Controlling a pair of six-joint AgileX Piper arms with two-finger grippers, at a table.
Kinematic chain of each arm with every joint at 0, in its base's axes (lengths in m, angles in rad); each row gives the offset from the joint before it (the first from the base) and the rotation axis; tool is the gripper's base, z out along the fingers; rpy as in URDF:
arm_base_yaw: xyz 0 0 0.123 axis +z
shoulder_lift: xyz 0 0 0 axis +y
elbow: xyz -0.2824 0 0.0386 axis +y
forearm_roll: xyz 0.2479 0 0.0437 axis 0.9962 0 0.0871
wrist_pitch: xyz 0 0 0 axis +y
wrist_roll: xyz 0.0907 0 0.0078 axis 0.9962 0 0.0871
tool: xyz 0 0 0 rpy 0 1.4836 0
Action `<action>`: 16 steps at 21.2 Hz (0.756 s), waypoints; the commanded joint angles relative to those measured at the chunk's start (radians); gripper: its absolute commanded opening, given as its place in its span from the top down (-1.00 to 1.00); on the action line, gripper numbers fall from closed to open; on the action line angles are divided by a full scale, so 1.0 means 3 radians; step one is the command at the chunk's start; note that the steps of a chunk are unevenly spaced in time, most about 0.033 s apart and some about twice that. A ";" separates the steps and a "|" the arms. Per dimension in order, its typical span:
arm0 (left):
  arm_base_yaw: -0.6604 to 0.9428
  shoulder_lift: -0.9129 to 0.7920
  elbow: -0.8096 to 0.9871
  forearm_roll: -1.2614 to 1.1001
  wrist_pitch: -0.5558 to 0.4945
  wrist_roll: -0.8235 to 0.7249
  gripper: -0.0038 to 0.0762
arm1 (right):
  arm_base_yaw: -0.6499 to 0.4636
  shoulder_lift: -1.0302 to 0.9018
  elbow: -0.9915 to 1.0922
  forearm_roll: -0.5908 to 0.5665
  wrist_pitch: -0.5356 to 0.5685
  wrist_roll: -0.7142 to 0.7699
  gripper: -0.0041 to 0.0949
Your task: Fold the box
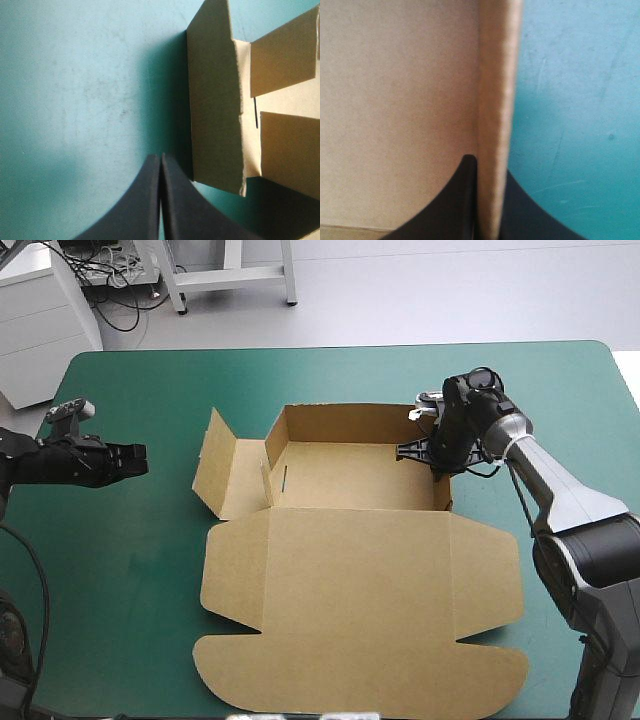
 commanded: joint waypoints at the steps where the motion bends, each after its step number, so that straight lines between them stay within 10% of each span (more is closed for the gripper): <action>1: 0.0014 -0.0116 -0.0080 -0.0168 -0.0026 0.0000 0.98 | -0.0004 -0.0181 -0.0086 0.0000 0.0186 -0.0113 0.96; 16: 0.0014 -0.0116 -0.0080 -0.0010 -0.0143 0.0007 0.98 | -0.0004 -0.1723 -0.0080 0.0000 0.0133 -0.0675 0.96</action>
